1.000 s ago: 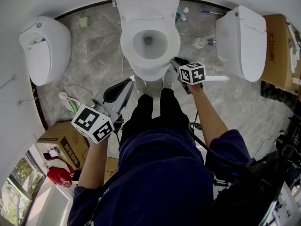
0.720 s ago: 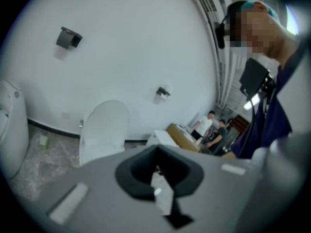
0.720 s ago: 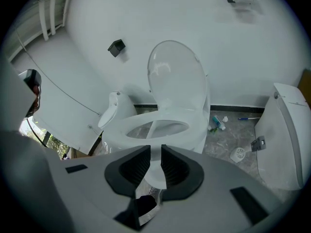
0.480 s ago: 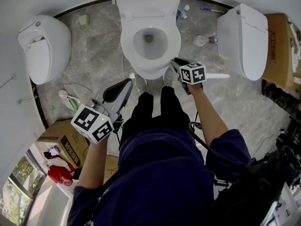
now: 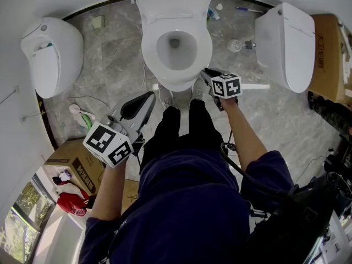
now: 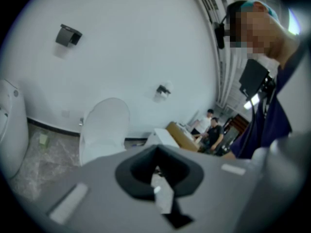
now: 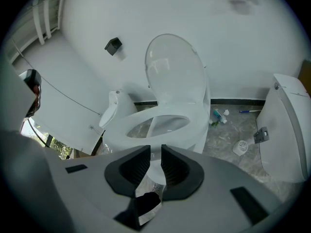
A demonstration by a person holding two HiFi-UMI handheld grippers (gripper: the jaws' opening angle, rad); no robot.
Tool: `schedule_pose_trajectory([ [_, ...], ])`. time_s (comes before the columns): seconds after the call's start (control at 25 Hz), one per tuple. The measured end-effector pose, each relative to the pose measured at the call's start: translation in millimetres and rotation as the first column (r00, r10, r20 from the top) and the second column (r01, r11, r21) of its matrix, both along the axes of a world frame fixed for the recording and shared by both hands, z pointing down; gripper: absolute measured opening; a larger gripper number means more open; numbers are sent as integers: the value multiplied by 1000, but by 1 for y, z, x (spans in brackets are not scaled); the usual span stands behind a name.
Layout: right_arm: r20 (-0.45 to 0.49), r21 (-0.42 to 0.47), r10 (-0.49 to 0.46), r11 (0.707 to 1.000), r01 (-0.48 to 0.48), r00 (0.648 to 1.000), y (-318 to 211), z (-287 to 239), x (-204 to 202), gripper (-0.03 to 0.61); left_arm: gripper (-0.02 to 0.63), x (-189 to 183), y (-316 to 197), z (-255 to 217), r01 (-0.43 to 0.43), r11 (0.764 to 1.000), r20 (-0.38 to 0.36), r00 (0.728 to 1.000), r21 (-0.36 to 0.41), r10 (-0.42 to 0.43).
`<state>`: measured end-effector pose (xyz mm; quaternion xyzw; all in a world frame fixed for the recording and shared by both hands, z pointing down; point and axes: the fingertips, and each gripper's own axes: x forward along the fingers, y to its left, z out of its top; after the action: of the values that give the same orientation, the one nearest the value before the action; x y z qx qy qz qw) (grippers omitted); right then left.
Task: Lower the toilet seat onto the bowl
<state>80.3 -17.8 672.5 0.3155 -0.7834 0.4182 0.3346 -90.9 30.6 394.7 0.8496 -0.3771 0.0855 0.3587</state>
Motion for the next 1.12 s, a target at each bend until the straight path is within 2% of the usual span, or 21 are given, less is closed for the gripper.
schedule_pose_trajectory([
  [1.12,-4,-74,-11,997,11,1000,22,30,2,64,3,12,-3,24,-22,999,-17,1000,-49,22],
])
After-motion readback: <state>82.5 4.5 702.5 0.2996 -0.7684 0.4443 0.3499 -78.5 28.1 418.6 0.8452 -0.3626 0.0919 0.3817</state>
